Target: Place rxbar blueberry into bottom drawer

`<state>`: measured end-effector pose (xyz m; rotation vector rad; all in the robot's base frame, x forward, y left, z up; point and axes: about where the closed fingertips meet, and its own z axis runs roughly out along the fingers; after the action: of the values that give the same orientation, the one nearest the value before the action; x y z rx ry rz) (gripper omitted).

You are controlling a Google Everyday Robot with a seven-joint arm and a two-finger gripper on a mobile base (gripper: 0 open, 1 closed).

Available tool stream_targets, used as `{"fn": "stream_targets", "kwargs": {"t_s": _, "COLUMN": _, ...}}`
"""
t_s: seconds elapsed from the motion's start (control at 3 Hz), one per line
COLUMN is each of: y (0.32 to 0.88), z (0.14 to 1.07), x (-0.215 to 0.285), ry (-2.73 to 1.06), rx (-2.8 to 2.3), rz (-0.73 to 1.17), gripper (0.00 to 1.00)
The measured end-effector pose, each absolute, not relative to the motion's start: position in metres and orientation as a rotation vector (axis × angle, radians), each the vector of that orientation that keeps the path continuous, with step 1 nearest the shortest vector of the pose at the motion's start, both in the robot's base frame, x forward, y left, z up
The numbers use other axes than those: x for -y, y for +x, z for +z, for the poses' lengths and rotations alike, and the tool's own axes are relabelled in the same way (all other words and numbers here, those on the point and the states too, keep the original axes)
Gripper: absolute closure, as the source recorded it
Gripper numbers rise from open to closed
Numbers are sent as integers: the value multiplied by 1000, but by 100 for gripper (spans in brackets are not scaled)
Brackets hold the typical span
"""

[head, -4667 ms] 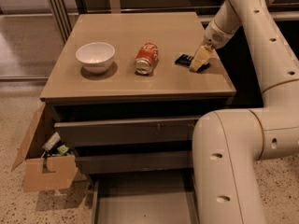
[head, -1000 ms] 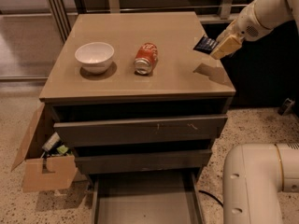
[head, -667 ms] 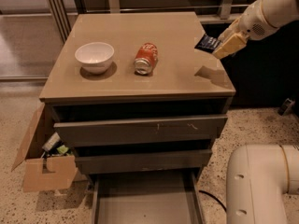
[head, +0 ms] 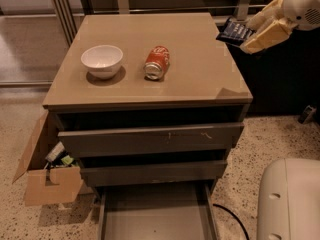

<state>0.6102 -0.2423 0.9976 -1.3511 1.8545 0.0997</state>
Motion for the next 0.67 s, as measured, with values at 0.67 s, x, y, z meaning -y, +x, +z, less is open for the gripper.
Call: {"fn": "stream_targets", "kwargs": {"t_s": 0.67, "y": 512, "z": 1033, "x": 231, "ry": -1371, "rx": -1704, "rz": 175, "gripper": 100}}
